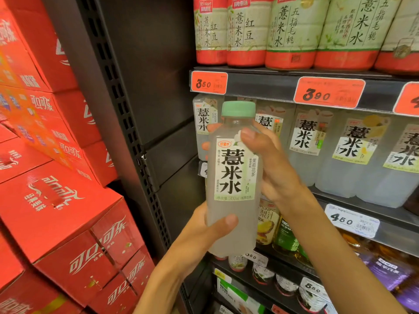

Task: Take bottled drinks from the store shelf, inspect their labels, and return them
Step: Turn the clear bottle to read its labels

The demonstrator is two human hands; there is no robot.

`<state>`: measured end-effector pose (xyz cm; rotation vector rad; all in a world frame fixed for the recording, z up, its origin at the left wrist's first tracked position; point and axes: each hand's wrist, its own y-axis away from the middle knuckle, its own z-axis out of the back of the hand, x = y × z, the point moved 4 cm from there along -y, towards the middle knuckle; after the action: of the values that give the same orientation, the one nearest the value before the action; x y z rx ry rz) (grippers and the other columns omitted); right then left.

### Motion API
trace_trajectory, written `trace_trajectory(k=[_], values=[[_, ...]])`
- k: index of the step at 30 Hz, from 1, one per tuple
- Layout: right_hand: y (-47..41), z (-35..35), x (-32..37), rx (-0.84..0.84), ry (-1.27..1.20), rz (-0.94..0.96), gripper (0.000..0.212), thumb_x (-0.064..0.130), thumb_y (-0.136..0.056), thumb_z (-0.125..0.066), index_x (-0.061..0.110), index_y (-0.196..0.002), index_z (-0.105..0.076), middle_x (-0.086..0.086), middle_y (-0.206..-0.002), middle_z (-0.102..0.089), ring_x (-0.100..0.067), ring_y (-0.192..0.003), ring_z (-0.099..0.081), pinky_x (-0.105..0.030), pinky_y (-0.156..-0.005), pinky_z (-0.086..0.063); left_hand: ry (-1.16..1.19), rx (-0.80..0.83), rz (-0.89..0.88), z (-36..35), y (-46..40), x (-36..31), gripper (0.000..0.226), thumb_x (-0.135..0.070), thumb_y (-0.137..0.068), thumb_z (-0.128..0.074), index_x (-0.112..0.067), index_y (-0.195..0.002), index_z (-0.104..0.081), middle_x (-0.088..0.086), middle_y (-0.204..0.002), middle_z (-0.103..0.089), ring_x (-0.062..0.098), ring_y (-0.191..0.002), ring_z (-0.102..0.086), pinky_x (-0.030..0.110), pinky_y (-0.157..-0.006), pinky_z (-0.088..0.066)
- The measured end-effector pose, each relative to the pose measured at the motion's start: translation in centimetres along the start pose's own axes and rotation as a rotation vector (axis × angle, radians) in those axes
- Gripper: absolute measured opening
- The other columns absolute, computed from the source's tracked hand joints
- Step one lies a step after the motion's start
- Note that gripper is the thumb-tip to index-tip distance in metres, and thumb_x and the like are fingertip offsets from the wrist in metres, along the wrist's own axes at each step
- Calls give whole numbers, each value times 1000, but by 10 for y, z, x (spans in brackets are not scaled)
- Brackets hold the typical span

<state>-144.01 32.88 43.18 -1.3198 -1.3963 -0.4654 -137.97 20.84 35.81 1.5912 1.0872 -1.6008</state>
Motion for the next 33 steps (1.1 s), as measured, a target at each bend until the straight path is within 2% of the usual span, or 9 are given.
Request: trace_trajectory(k=[3, 8, 13, 16, 19, 23, 26, 30, 33], values=[[-1, -2, 0, -25, -11, -38, 94, 36, -64, -75, 3, -142, -35, -18, -121, -64, -38, -112, -61, -54, -96, -48, 38, 38, -16, -2, 1, -1, 55, -61, -61, -78, -39, -109, -67, -6, -109, -71, 12, -99, -67, 24, -76, -54], [0, 1, 12, -95, 377, 9, 50, 40, -84, -64, 18, -128, -52, 0, -117, -67, -13, -106, -65, -31, -88, -53, -70, -232, -47, 7, 3, 1, 49, -54, -62, -73, -40, -108, -63, -11, -106, -70, 9, -96, -68, 24, -70, -56], [2, -9, 0, -142, 488, -68, 73, 53, -71, -72, 27, -131, -40, 9, -117, -62, -3, -99, -65, -24, -79, -56, -421, -478, -37, 8, 0, 6, 71, -64, -53, -65, -39, -117, -45, -15, -104, -60, -8, -94, -58, 10, -65, -49], [1, -6, -6, -246, 453, -57, 59, 35, -76, -77, 23, -125, -47, 5, -111, -66, -6, -93, -67, -27, -76, -58, -332, -405, -41, 0, 1, 14, 66, -63, -58, -65, -41, -117, -43, -18, -108, -60, -9, -97, -58, 12, -70, -50], [0, -2, -3, -214, 357, -72, 52, 26, -75, -80, 18, -120, -55, -2, -107, -70, -16, -93, -69, -30, -69, -57, -123, -330, -76, 3, 1, 16, 73, -53, -60, -72, -32, -125, -47, -19, -112, -65, -1, -105, -62, 14, -76, -51], [-1, -1, -2, -102, 127, -66, 62, 23, -64, -75, 16, -122, -55, -4, -107, -71, -22, -101, -68, -34, -79, -56, -75, -184, -57, 11, 3, 10, 94, -68, -53, -78, -31, -132, -45, -10, -122, -63, 10, -113, -60, 20, -84, -51], [-2, -5, -2, -4, -36, -76, 69, 27, -59, -71, 14, -124, -54, -4, -108, -70, -23, -104, -67, -34, -83, -55, -41, -38, -29, 10, 6, 9, 89, -62, -61, -77, -28, -136, -43, -2, -129, -61, 17, -119, -58, 26, -90, -50], [0, -7, -3, 53, -218, -106, 81, 26, -61, -67, 10, -137, -45, -7, -114, -67, -25, -105, -66, -35, -81, -54, 58, -55, -9, 6, 9, 10, 78, -56, -57, -84, -25, -123, -57, 5, -117, -68, 23, -108, -64, 30, -83, -54], [-1, -5, -8, 98, -282, -114, 80, 27, -55, -82, 15, -129, -55, -10, -116, -68, -25, -106, -66, -39, -86, -55, -4, -167, -39, 3, 10, 6, 77, -60, -55, -82, -23, -119, -60, 1, -111, -70, 19, -103, -67, 24, -77, -54]])
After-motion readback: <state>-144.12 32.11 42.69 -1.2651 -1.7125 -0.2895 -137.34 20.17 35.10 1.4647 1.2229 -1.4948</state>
